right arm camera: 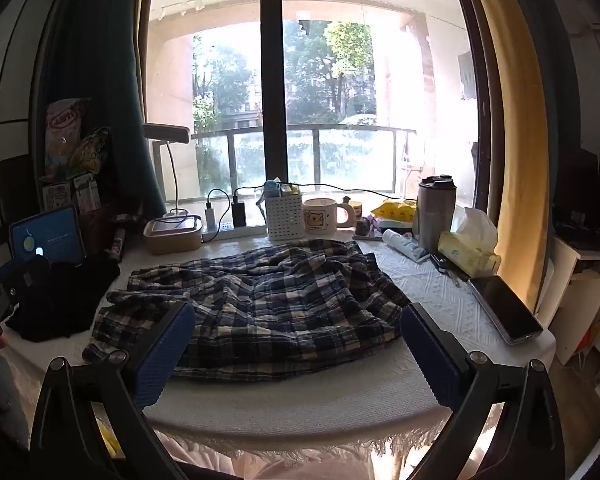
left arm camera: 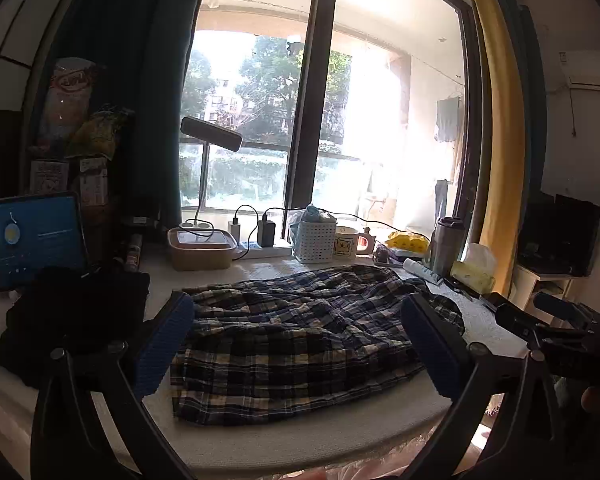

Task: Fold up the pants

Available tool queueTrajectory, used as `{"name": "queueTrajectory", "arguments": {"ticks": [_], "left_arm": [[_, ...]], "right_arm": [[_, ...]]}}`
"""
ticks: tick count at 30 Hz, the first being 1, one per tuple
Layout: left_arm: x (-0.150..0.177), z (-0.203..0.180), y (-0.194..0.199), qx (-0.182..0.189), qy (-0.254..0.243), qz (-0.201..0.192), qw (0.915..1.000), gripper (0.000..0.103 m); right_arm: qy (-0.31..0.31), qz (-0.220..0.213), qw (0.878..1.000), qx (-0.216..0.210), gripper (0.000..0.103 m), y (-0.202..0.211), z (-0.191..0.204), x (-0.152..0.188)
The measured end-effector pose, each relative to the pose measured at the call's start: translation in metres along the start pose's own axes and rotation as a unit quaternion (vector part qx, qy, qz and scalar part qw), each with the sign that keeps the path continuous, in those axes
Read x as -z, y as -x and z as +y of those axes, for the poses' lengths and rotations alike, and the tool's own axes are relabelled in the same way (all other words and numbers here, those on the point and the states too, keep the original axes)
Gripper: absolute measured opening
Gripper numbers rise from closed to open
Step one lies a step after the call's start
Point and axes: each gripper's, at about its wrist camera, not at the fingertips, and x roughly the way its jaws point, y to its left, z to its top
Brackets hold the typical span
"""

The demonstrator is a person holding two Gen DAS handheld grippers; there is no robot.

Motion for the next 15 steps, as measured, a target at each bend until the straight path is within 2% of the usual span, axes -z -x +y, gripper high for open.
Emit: {"name": "queueTrajectory", "arguments": {"ticks": [11, 15], "left_arm": [[-0.0022, -0.0003, 0.0021, 0.007, 0.005, 0.000, 1.0000, 0.102], [-0.0033, 0.0037, 0.0018, -0.002, 0.011, 0.002, 0.9999, 0.102]], "right_arm": [[0.002, 0.003, 1.000, -0.001, 0.103, -0.0025, 0.0027, 0.0022], [0.002, 0.003, 1.000, -0.001, 0.103, -0.0026, 0.0034, 0.0023]]}}
